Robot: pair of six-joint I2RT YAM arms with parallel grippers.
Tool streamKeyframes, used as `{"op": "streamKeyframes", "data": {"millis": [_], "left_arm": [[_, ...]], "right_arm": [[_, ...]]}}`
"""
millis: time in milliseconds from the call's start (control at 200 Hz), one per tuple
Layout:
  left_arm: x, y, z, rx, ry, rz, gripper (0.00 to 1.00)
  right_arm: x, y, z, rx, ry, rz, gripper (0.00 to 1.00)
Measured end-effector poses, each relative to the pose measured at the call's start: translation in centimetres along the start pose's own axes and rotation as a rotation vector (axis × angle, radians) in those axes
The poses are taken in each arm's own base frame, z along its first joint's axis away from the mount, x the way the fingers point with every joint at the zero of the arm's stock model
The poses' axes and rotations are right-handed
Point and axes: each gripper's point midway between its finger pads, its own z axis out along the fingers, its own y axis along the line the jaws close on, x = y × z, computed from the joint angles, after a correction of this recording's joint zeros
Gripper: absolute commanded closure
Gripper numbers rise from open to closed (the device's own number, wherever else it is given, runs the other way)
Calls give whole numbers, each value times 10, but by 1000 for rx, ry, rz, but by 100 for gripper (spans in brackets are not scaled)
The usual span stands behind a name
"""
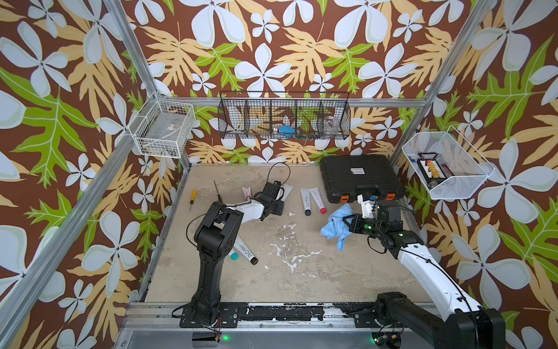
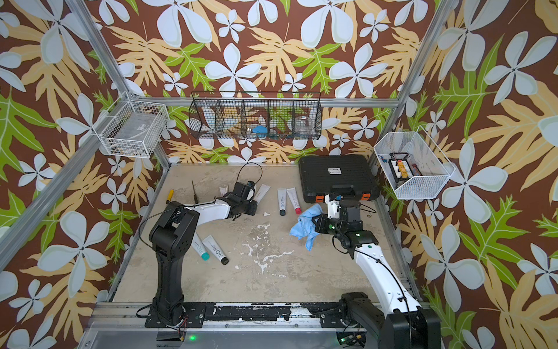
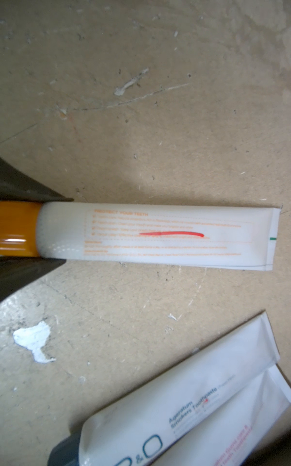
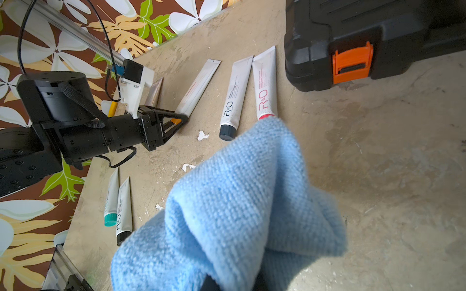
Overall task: Wipe the surface of the toothpaste tube
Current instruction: Move the toothpaste to the center of the board.
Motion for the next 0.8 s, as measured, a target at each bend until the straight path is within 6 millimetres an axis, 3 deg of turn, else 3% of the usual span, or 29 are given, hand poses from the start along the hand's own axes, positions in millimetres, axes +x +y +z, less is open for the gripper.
{"op": "streamKeyframes", "data": {"millis": [115,245,365,525,801], "left_arm": [[3,0,-3,4,-1,-9,76],[15,-1,-20,16,11,-25,79],[34,-9,-54,21,6,-55,79],[59,-36,-102,74,-17,-52,80],[125,-58,-161,139,4,-35,81]], "right_arm": [[3,-1,1,1,6,2,100],[7,-3,2,3,15,7,100],[12,-6,5,5,29,14,100],[20,-11,12,8,59,31,100],[19,-9,15,-5,64,54,100]]}}
